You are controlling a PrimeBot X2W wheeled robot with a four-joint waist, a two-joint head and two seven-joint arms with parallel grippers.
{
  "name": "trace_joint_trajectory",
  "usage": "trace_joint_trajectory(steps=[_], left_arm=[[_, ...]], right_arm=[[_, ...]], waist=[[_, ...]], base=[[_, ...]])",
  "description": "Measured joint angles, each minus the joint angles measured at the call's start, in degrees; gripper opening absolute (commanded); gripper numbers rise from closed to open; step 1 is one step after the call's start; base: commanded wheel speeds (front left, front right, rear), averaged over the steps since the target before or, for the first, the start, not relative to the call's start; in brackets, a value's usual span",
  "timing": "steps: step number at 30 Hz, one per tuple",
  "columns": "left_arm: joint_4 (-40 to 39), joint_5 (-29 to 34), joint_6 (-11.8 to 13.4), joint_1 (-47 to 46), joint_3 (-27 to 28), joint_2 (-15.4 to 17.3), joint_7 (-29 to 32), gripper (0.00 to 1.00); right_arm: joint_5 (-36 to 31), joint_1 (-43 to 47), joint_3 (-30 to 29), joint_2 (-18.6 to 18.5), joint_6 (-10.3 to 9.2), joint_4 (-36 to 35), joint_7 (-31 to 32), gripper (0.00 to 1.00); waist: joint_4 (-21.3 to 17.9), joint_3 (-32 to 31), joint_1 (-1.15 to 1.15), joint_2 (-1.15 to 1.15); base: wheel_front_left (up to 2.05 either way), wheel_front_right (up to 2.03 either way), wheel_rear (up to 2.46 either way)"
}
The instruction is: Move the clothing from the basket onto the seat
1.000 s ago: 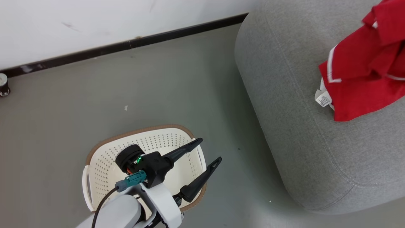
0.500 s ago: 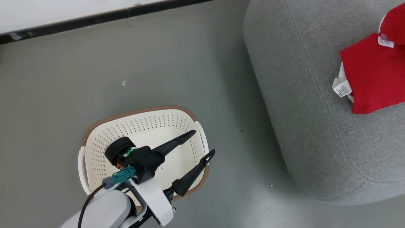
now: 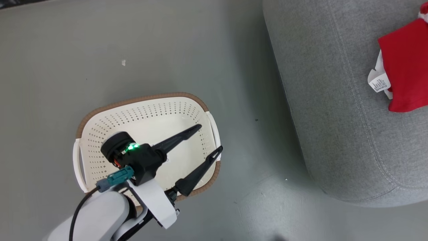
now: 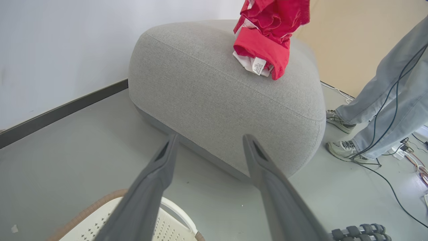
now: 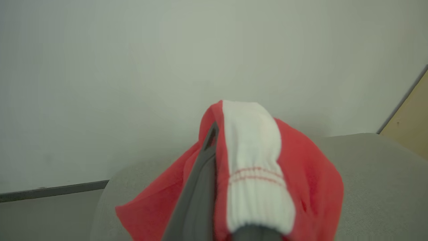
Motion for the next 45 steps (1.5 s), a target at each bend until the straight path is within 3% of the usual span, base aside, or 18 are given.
trace_joint_trajectory(steps=[12, 27, 29, 33, 34, 35, 45], left_arm=[[-1.51, 0.54, 0.34, -2.2, 1.47, 1.33, -0.05, 1.0], [-1.0, 0.58, 0.33, -2.5, 1.58, 1.41, -1.11, 1.0], [-0.94, 0.58, 0.33, -2.49, 1.58, 1.43, -1.16, 1.0], [-0.65, 0.36, 0.33, -2.46, 1.58, 1.32, -1.6, 1.0], [-0.54, 0.31, 0.33, -2.45, 1.58, 1.26, -1.64, 1.0], [-0.43, 0.27, 0.33, -2.43, 1.58, 1.24, -1.68, 1.0], [0.47, -0.12, 0.32, -2.37, 1.59, 0.76, -2.88, 1.0]], right_arm=[[-1.21, 2.5, 2.1, 2.26, 0.01, 7.35, 2.53, 0.0], [-1.36, 5.75, 4.88, 6.25, 0.01, 13.02, 4.87, 0.0], [-1.45, 5.79, 5.03, 7.11, 0.01, 13.03, 4.86, 0.06], [-1.62, 5.78, 5.28, 7.31, 0.01, 13.74, 5.52, 0.48], [-1.6, 5.78, 5.38, 7.28, 0.01, 14.01, 5.71, 0.82], [-1.38, 5.78, 5.52, 7.23, 0.01, 14.21, 5.89, 1.0], [0.92, 5.83, 6.66, 5.56, 0.01, 14.85, 5.2, 1.0]], waist=[[-0.76, 3.31, 0.0, 0.0], [-1.04, 2.31, 0.0, 0.0], [-1.1, 2.04, 0.0, 0.0], [-1.33, 1.26, 0.0, 0.0], [-1.37, 1.1, 0.0, 0.0], [-1.41, 0.93, 0.0, 0.0], [-1.75, -0.85, 0.0, 0.0]], base=[[0.0, 0.0, 0.0], [0.0, 0.0, 0.0], [0.0, 0.0, 0.0], [0.0, 0.0, 0.0], [0.0, 0.0, 0.0], [0.0, 0.0, 0.0], [0.0, 0.0, 0.0]])
